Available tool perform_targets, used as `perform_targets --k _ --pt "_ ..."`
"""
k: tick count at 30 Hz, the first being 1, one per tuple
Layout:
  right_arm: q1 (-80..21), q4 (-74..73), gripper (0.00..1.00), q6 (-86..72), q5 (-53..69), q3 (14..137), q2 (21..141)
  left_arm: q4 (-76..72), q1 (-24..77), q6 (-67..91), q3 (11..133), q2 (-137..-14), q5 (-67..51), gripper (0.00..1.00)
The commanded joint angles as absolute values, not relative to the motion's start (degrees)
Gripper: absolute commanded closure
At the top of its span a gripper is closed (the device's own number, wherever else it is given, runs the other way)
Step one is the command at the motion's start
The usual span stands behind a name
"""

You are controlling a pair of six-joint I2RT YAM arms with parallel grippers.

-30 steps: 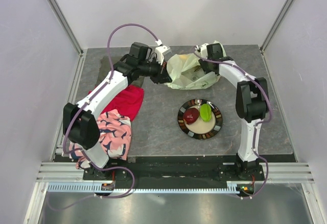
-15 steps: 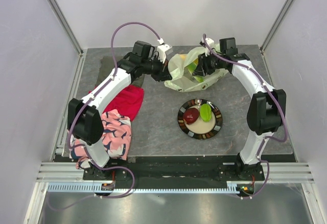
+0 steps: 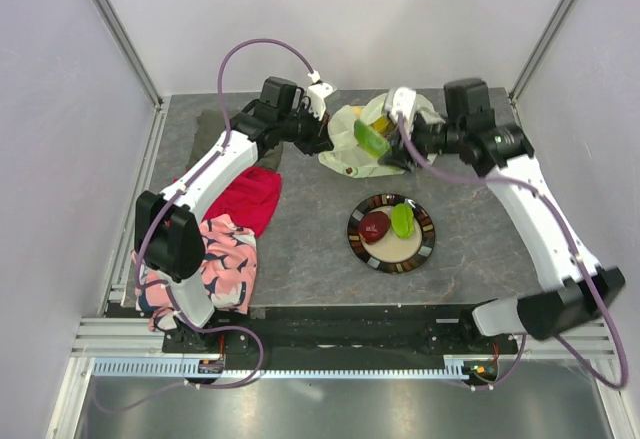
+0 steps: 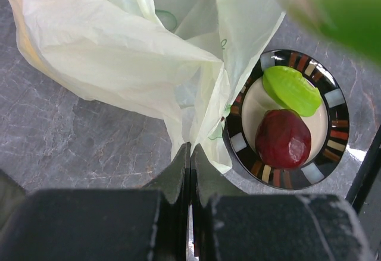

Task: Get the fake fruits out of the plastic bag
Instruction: Take out the fake fruit from the plastic bag, then place the fake fruit on the plate.

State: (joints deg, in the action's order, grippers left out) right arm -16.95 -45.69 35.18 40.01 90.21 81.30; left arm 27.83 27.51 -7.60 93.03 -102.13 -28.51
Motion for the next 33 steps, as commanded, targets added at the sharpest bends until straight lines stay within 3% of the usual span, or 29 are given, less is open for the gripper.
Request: perform_targets --k 1,8,12,21,29,30,33 --pt "-20.74 -57.03 0.68 55.15 32.98 79.76 72.37 27.33 27.69 -9.41 95.89 -100.81 -28.65 0.98" --pt "-23.55 -64.40 0.68 70.45 25.93 65.58 61.27 26.02 27.51 -7.55 95.45 -96.95 -30.40 0.98" --pt "-28.81 -59.95 0.67 71.98 24.53 56.02 56.70 25.58 27.42 -8.00 94.05 -95.54 -28.39 0.98" --pt "-39.72 -45.19 0.64 67.77 18.03 44.05 59.67 25.93 27.33 -10.28 87.98 -90.01 -27.51 0.98" --pt "-44.38 -35.69 0.64 59.16 12.75 41.31 64.86 26.10 26.81 -10.55 83.50 -85.78 -27.68 0.98" --pt "-44.82 -35.34 0.63 58.63 12.40 41.31 64.95 26.10 26.72 -10.46 83.32 -85.61 -27.77 0.98" --pt "-46.14 -35.59 0.48 57.13 11.78 40.87 64.78 26.10 26.63 -10.20 82.79 -85.17 -28.30 0.98"
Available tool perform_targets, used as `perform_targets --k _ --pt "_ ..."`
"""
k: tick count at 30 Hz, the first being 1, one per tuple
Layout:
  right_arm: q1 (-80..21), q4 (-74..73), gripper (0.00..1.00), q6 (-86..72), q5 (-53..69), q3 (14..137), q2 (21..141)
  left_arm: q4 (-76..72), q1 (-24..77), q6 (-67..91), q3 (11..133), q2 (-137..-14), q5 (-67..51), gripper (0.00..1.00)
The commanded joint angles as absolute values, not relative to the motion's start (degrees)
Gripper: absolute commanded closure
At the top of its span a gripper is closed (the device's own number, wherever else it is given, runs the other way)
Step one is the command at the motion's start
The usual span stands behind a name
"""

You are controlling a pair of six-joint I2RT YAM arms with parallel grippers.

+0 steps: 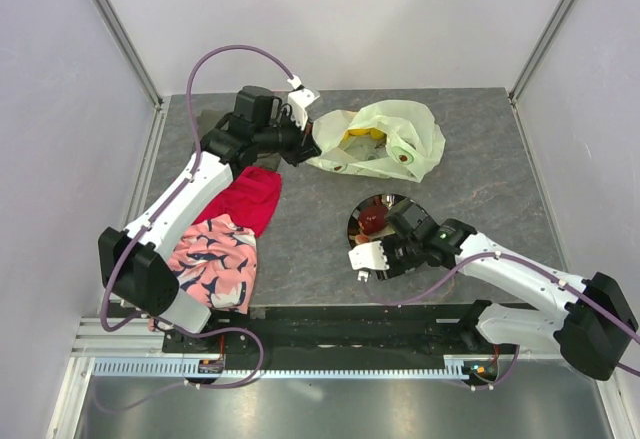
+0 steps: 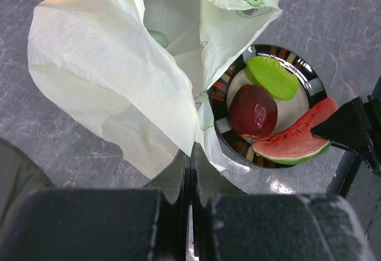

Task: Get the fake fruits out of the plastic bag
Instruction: Place the fake fruit on the plate.

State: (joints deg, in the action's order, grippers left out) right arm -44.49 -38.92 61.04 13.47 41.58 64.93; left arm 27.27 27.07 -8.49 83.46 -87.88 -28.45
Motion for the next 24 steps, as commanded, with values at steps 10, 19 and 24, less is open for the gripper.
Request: perform_targets --k 10,19,24 --pt "-47.11 -45.77 0.02 49.23 12.83 48.68 61.89 25.40 26.63 -9.23 83.41 -86.04 -29.62 0.98" --pt "-46.85 -46.70 0.02 34.41 4.08 71.36 61.34 24.87 26.63 -6.51 81.92 -85.78 -31.82 0.99" --pt "-40.03 -27.47 0.02 23.23 -1.85 66.54 64.76 26.71 26.63 -6.06 85.06 -87.80 -32.95 0.98"
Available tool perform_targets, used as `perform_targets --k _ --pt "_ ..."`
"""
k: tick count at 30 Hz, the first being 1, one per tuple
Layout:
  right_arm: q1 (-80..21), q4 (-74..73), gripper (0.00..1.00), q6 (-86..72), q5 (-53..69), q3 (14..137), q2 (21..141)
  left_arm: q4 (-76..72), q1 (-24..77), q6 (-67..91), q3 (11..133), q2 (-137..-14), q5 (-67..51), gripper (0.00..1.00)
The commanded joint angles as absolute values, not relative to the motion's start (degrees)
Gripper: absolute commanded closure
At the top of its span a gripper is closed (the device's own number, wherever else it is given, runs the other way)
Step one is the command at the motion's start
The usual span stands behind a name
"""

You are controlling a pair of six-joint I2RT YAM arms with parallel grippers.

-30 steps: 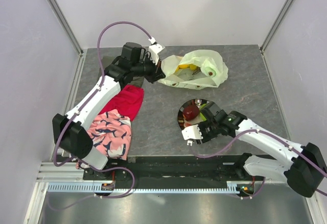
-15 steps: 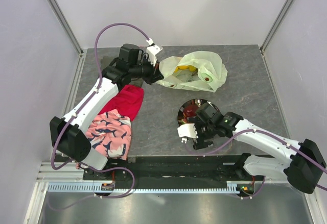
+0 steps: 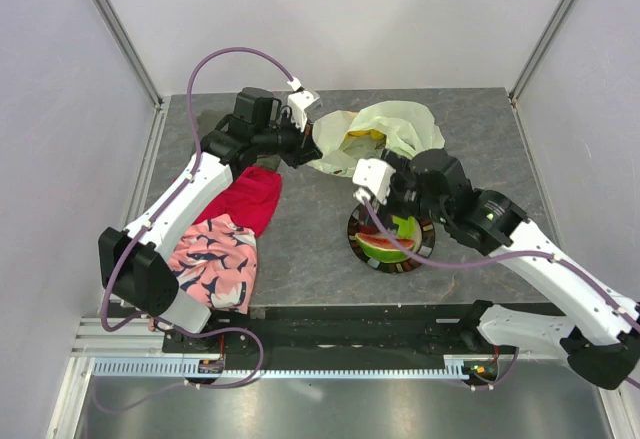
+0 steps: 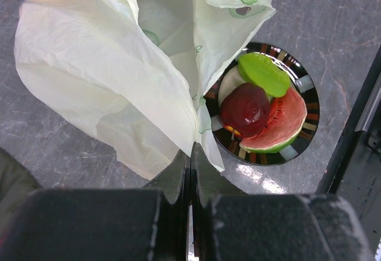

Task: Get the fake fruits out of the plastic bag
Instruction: Take out the fake fruit from the plastic bag.

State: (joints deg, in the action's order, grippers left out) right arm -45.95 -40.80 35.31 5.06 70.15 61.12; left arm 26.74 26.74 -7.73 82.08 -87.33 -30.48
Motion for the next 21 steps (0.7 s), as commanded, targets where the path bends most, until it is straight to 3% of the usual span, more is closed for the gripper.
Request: perform_targets --k 1,6,14,21 --pt "-37.47 -25.94 0.02 19.03 -0.19 65.66 65.65 27.59 26.63 -6.06 86.04 -88.85 -33.31 0.98" --pt "-23.31 -21.63 0.29 10.55 9.75 69.42 74.24 29.09 26.63 -7.03 87.89 -89.38 -34.19 0.98" --pt "-21.62 -18.81 0.54 13.10 18.43 78.22 87.53 30.32 26.63 -9.05 87.71 -90.26 -33.31 0.98" --pt "-22.06 -16.96 0.43 13.35 18.08 83.40 89.83 31.38 26.63 -10.63 87.98 -90.53 -30.94 0.98"
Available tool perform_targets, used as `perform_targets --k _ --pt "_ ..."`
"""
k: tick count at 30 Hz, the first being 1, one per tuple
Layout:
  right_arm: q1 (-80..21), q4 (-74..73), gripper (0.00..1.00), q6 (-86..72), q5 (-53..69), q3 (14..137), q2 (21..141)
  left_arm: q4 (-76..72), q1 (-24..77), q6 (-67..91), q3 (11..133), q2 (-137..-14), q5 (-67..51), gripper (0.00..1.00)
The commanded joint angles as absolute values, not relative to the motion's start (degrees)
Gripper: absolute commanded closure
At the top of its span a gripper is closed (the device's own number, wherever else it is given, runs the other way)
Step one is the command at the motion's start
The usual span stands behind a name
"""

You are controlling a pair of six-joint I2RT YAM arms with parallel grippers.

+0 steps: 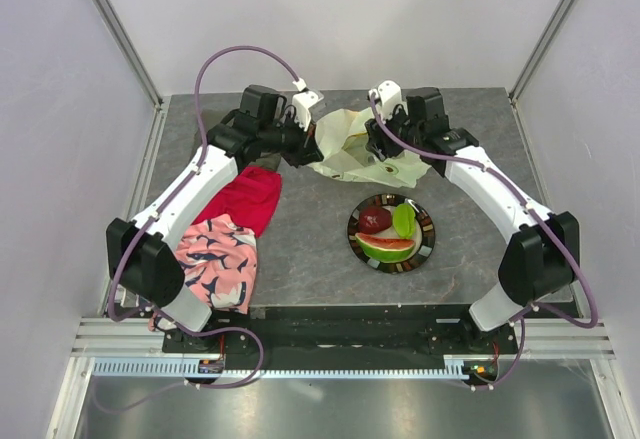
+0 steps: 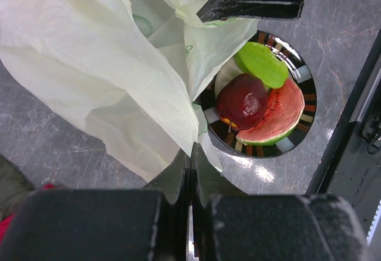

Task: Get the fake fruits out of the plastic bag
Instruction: Take out the fake fruit from the plastic bag.

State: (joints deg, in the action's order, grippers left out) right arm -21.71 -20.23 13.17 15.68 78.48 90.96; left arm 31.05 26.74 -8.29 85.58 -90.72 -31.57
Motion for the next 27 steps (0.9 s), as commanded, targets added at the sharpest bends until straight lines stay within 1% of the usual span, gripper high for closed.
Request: perform_targets --k 1,3,7,10,12,13,15,16,19,21,23,26,27 --pt "-22.06 -17.14 0.46 14.06 19.67 83.67 89.65 31.46 26.63 -10.11 87.98 -90.44 -31.11 0.98" --pt "-22.23 -17.05 0.49 16.42 25.45 82.97 89.65 31.38 26.72 -9.41 87.98 -90.79 -31.11 0.98" --pt "-23.03 -18.80 0.55 17.40 27.51 82.35 93.85 31.11 26.63 -6.77 89.03 -91.67 -31.29 0.98" --pt "-22.85 -19.25 0.57 17.40 26.20 83.41 99.47 31.03 26.63 -6.07 90.78 -92.20 -31.11 0.98" --pt "-22.77 -18.11 0.60 15.57 21.91 84.28 101.94 31.11 26.63 -5.28 91.84 -92.46 -31.46 0.98" --pt "-22.59 -17.67 0.60 14.51 16.23 84.98 104.82 31.03 26.72 -5.10 92.89 -92.63 -32.16 0.98" --pt "-20.84 -16.44 0.59 11.62 9.96 87.88 107.83 31.11 26.63 -5.01 93.69 -92.46 -33.22 0.98" --pt "-18.39 -14.96 0.59 8.47 7.23 88.93 110.80 31.20 26.72 -4.84 94.39 -92.11 -34.01 0.98" --pt "-14.26 -14.15 0.57 5.19 2.92 96.91 116.95 31.55 26.54 -4.83 95.44 -91.58 -36.03 0.98" --pt "-12.84 -15.64 0.56 6.23 0.36 99.83 118.91 32.86 26.54 -5.62 95.62 -90.88 -38.22 0.98" --pt "-11.17 -16.08 0.55 9.66 -2.46 98.71 117.61 34.10 26.54 -7.37 95.28 -88.69 -39.37 0.98" --pt "-10.11 -18.62 0.53 13.00 -2.03 93.27 112.43 36.99 26.54 -10.62 93.26 -83.79 -38.24 0.99" --pt "-10.28 -20.29 0.53 13.53 -0.37 91.34 109.02 37.44 26.54 -11.33 91.60 -82.11 -36.93 0.98"
